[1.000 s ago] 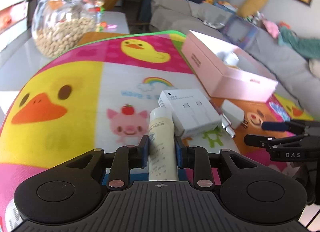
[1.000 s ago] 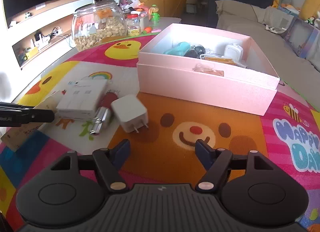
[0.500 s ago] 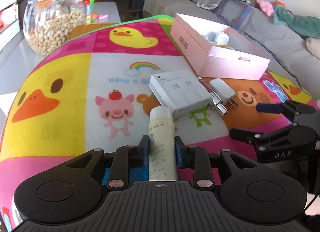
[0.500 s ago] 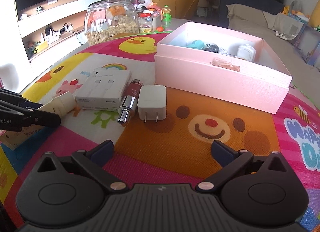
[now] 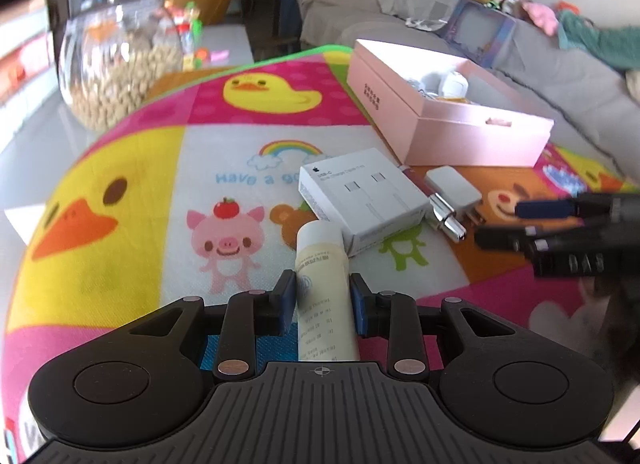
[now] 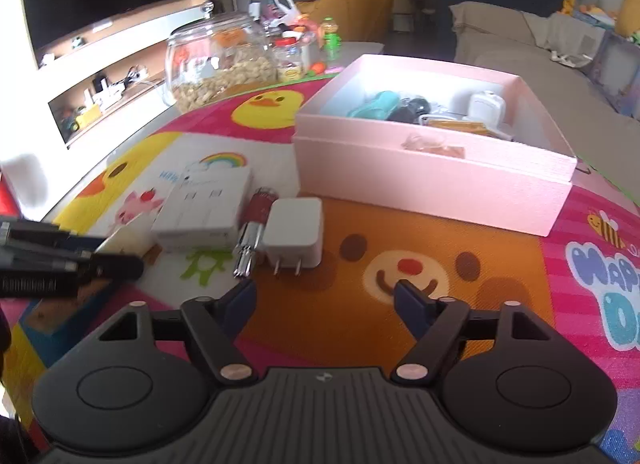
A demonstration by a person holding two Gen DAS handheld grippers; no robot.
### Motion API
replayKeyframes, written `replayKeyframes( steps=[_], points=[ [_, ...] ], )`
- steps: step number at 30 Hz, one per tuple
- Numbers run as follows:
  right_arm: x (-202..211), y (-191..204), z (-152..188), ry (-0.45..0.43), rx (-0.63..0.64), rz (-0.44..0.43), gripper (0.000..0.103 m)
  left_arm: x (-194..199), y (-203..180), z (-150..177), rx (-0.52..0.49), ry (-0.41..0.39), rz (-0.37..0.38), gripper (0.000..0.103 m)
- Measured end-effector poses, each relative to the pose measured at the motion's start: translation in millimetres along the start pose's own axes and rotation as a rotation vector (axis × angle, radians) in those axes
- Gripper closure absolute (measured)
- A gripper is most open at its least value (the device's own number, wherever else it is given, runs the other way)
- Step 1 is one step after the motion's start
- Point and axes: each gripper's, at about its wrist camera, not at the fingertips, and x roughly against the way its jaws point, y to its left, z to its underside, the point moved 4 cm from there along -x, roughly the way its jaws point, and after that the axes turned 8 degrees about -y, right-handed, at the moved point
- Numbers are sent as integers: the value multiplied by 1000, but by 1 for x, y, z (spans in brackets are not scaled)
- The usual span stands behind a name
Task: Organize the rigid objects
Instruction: 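Lift the white tube with the left tool while the right tool moves toward the red lipstick, then close the right tool on the red lipstick tube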
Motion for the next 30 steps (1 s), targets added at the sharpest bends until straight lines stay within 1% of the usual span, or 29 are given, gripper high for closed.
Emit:
replayKeyframes(
  steps=[1,3,5,7,10,14,16,18,20,23,27,30],
  points=[
    [-3,3,0,2,20,16,35,0,-1,1,-8,-12,-5,72],
    [-9,9,0,3,53,37,36,0,-2,4,-8,-33,-9,72],
    [-13,15,-3,-4,65,31,38,0,1,3,4,-33,-4,72],
    [-17,20,-8,-6,60,24,45,-1,6,1,37,-22,10,72],
    [-21,18,-14,-14,41,44,46,-1,13,0,87,-14,39,72],
    [-17,2,-13,-24,61,139,46,0,14,2,85,-25,57,72],
    [-13,-9,-10,-20,69,201,46,0,12,3,79,-33,50,72],
    [-10,-16,-8,-15,66,231,46,0,10,4,69,-42,39,72],
    [-8,-18,-6,-18,57,226,46,0,7,4,55,-49,25,72],
    [-6,-13,-6,-22,49,183,46,1,5,6,34,-56,17,72],
    [-3,-3,-9,-29,54,146,46,0,10,4,71,-50,26,72],
    [-2,1,-11,-32,45,123,45,0,11,5,80,-56,30,72]
  ],
)
